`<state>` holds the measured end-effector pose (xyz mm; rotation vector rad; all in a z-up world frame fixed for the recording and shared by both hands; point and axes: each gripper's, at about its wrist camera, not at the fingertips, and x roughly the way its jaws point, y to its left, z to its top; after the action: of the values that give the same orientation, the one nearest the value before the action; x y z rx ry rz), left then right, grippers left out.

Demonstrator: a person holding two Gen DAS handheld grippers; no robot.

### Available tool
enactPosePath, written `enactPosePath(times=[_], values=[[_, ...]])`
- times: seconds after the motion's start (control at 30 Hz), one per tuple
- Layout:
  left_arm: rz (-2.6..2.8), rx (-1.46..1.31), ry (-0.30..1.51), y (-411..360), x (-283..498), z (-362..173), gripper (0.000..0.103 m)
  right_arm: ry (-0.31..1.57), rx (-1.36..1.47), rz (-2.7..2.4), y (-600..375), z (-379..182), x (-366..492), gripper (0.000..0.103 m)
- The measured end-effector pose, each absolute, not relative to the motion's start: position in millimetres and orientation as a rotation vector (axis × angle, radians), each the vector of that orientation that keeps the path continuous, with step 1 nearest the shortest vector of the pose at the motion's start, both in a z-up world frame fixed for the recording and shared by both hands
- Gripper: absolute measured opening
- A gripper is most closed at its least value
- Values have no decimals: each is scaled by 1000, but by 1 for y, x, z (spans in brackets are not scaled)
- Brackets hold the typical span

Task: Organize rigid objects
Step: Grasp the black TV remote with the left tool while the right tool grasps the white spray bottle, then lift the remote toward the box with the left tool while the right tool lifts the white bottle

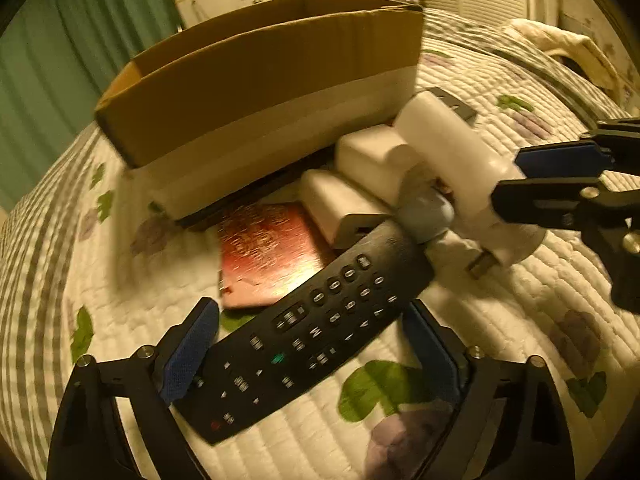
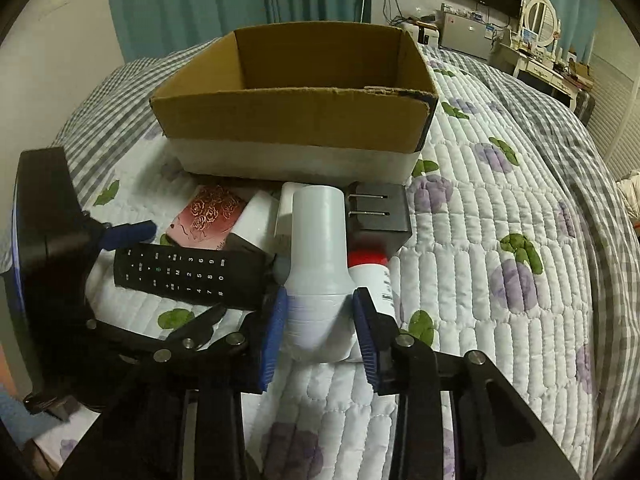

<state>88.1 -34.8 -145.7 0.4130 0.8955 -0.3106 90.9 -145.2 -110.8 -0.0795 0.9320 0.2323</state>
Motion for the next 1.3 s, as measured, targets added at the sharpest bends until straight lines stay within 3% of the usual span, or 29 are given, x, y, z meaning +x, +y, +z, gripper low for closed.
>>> enactPosePath(times=[0.07, 0.2, 0.33, 0.4, 0.57, 0.97, 1.1, 1.13, 1.17, 1.3], values=[[-315, 416, 896, -36, 87, -147, 90, 943, -75, 240, -146, -111, 90, 34], [-354, 382, 912, -30, 82, -144, 74, 949, -45, 256, -152, -114, 90, 34], [-386, 357, 936, -30, 79, -141, 65, 961, 14, 265, -157, -115, 93, 34], [-428, 323, 947, -31, 77, -136, 46, 969, 43, 270, -159, -117, 96, 35], [-448, 319, 955, -42, 74, -129, 33, 983, 87, 285, -159, -123, 104, 45], [-433, 342, 946, -44, 67, -125, 28, 945, 82, 275, -159, -118, 113, 44], [-432, 258, 968, -35, 66, -115, 14, 930, 116, 272, -165, -108, 111, 44], [-432, 251, 971, -34, 65, -113, 4, 927, 115, 274, -166, -106, 110, 44], [-426, 254, 970, -33, 65, -111, 0, 925, 113, 277, -165, -104, 109, 44], [-396, 310, 995, -36, 67, -114, 0, 922, 108, 285, -166, -100, 100, 44]])
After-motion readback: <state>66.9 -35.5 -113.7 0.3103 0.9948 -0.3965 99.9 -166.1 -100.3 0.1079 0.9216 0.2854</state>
